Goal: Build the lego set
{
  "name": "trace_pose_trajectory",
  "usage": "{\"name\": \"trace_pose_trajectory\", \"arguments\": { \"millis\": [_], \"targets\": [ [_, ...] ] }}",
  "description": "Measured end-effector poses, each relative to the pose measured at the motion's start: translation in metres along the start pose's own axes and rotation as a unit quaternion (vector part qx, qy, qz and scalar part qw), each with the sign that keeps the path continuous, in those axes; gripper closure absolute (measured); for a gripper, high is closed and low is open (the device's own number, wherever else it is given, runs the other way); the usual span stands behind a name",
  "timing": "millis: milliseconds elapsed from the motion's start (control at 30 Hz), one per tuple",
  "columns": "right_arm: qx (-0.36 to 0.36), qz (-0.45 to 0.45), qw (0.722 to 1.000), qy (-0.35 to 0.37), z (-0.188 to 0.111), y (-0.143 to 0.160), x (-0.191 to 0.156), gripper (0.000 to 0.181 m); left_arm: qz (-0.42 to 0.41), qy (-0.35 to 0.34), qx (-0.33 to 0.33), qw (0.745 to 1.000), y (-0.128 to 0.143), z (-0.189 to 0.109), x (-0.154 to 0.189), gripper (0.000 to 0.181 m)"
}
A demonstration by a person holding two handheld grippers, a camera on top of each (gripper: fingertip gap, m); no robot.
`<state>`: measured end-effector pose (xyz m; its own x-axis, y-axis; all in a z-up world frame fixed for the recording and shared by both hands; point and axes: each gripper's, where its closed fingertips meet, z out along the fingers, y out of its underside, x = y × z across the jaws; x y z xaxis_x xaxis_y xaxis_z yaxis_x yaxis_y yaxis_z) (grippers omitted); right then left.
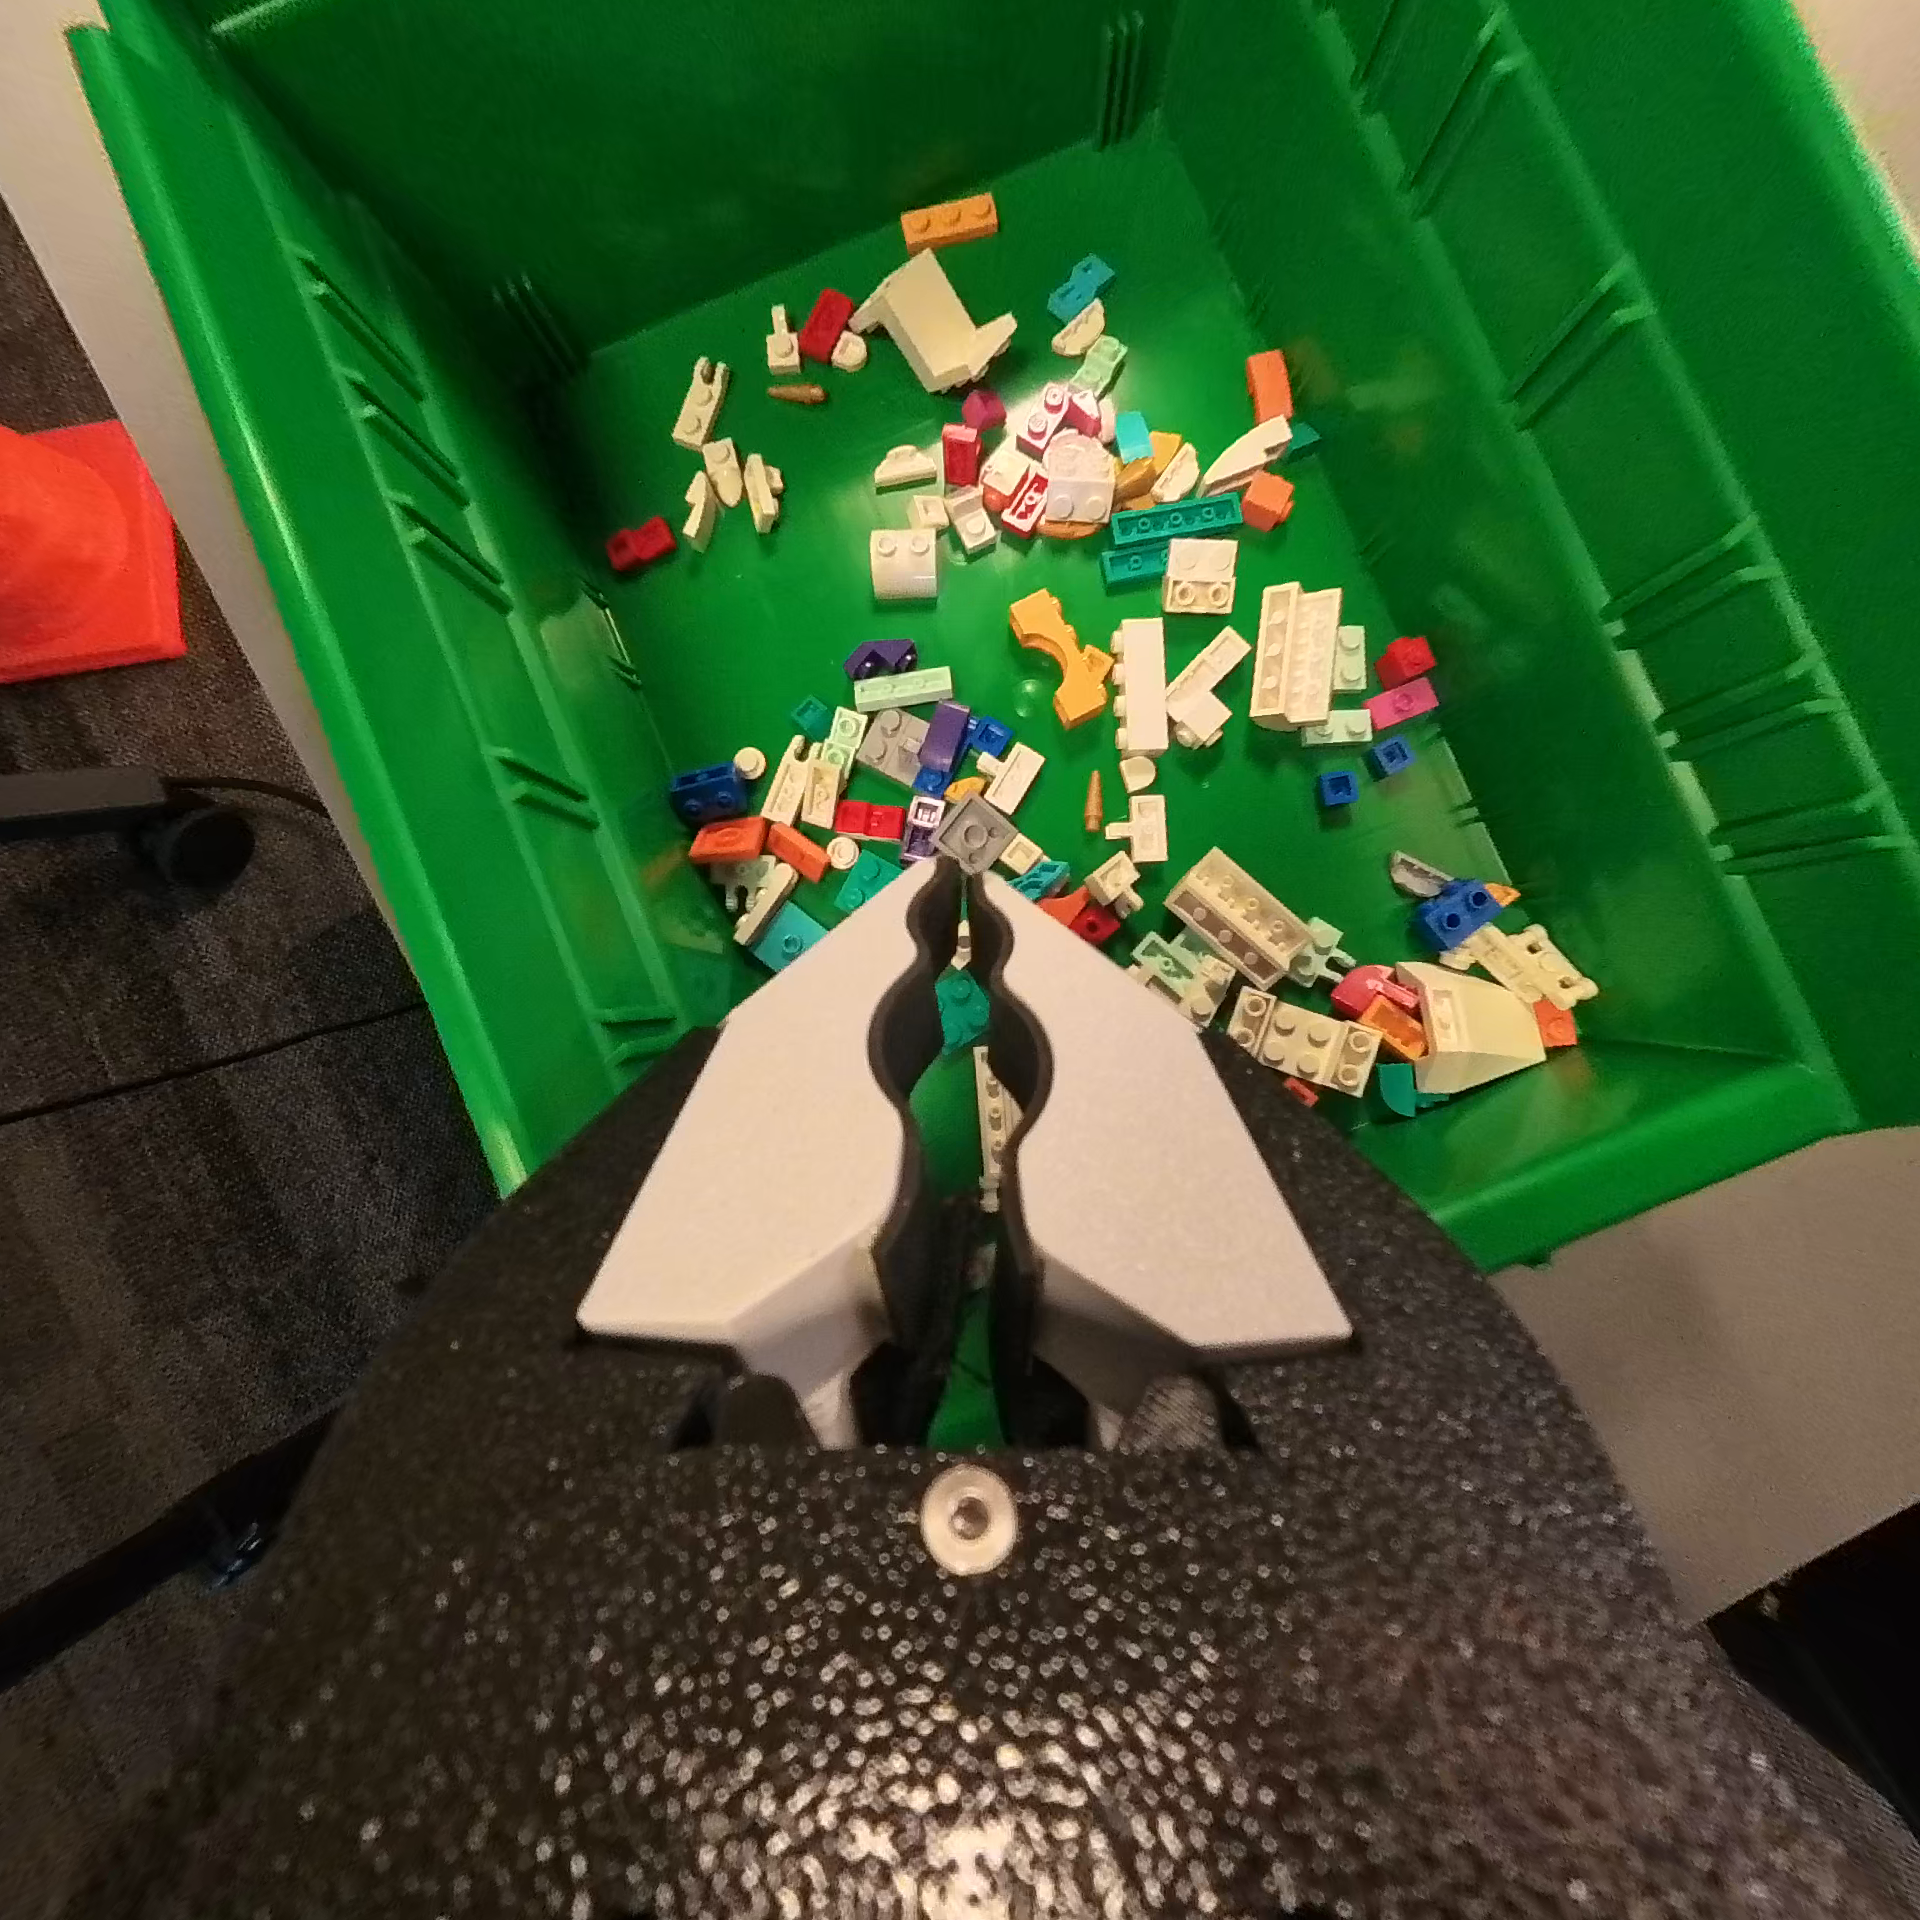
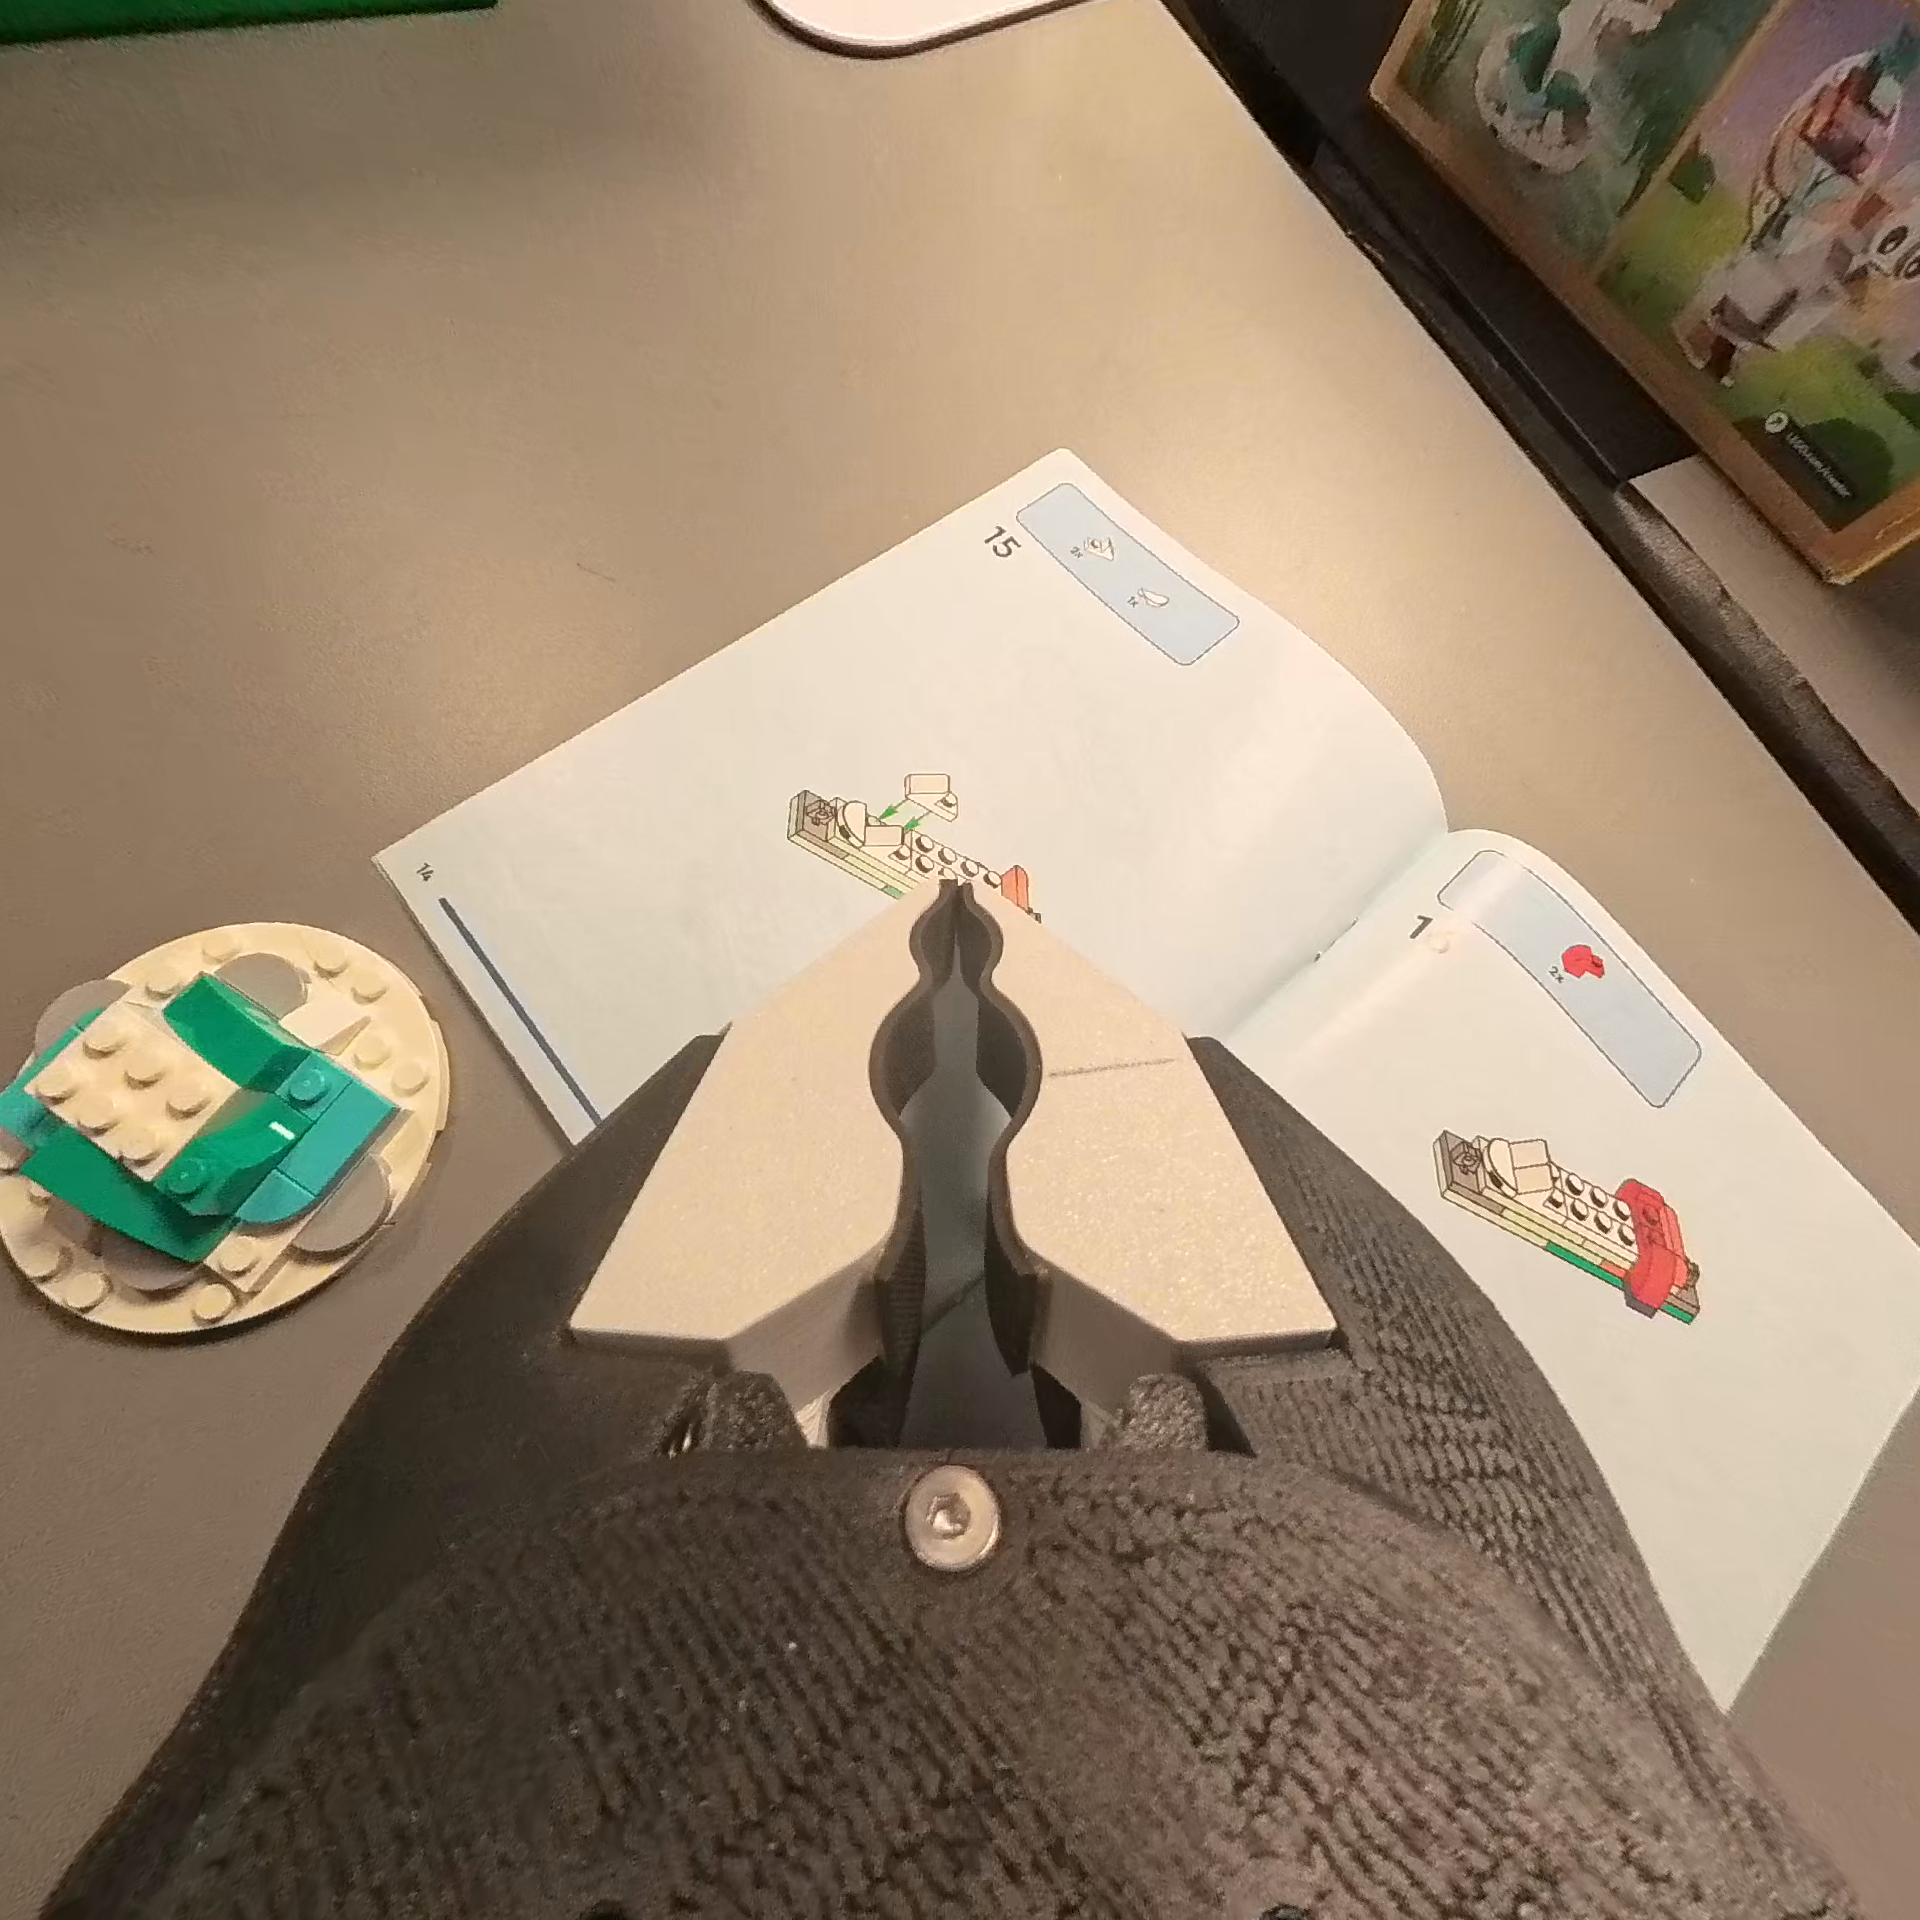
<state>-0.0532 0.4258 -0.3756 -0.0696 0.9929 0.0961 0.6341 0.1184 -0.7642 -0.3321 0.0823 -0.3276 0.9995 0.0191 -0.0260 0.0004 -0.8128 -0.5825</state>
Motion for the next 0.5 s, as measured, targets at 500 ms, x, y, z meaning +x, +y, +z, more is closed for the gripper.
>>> {"name": "trace_pose_trajectory", "arguments": {
  "millis": [500],
  "targets": [
    [0.000,-0.003,1.000,0.003,0.000,0.000,0.000,0.181,-0.018,0.003,0.042,0.999,-0.046,0.037,0.007,0.181]
  ]
}}
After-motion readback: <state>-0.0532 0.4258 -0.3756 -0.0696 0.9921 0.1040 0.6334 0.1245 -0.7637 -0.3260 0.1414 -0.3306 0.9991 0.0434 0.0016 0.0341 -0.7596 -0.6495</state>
